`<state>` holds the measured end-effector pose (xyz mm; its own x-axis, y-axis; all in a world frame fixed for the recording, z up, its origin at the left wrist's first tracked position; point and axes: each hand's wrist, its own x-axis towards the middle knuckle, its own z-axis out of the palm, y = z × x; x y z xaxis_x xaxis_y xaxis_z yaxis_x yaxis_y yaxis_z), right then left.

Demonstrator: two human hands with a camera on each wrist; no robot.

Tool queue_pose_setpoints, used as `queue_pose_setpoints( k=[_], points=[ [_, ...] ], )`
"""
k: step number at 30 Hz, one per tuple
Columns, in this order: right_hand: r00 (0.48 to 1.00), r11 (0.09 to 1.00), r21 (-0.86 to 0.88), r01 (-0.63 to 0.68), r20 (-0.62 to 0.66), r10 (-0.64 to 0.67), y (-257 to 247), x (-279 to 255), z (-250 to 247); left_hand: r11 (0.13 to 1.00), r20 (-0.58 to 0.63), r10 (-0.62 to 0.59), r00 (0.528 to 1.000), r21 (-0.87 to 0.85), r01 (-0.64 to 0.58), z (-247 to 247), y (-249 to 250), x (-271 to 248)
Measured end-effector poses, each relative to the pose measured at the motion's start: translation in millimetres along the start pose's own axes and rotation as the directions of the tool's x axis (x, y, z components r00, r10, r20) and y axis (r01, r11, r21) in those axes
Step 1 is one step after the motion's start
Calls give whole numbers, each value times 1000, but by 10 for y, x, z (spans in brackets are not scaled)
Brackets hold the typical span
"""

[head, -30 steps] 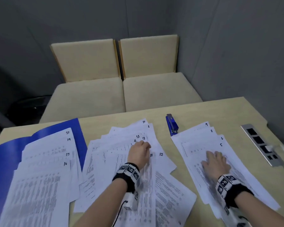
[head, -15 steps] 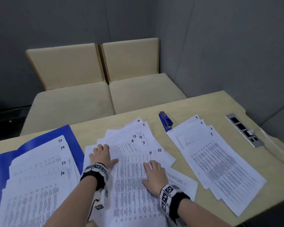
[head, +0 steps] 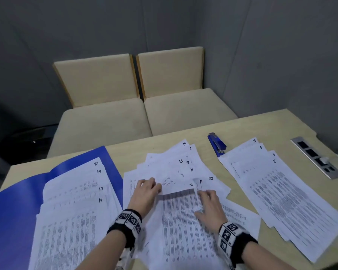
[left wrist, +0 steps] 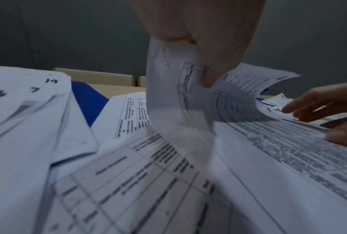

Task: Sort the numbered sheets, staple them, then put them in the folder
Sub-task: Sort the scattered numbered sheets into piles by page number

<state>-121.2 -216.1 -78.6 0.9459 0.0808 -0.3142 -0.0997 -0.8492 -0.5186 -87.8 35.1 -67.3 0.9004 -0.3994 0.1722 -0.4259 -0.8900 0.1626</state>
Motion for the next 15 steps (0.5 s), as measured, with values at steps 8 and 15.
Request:
queue_pose_setpoints(
  k=[8,15],
  points=[
    [986,980,197,40,-169,-7,-475,393,-194,993,-12,-7,1000,-119,5,-80,21,23],
    [991,946,325,18,-128,26,-355,378,-43,755,349,-448,823,-346,557,-30,-130,493]
  ],
)
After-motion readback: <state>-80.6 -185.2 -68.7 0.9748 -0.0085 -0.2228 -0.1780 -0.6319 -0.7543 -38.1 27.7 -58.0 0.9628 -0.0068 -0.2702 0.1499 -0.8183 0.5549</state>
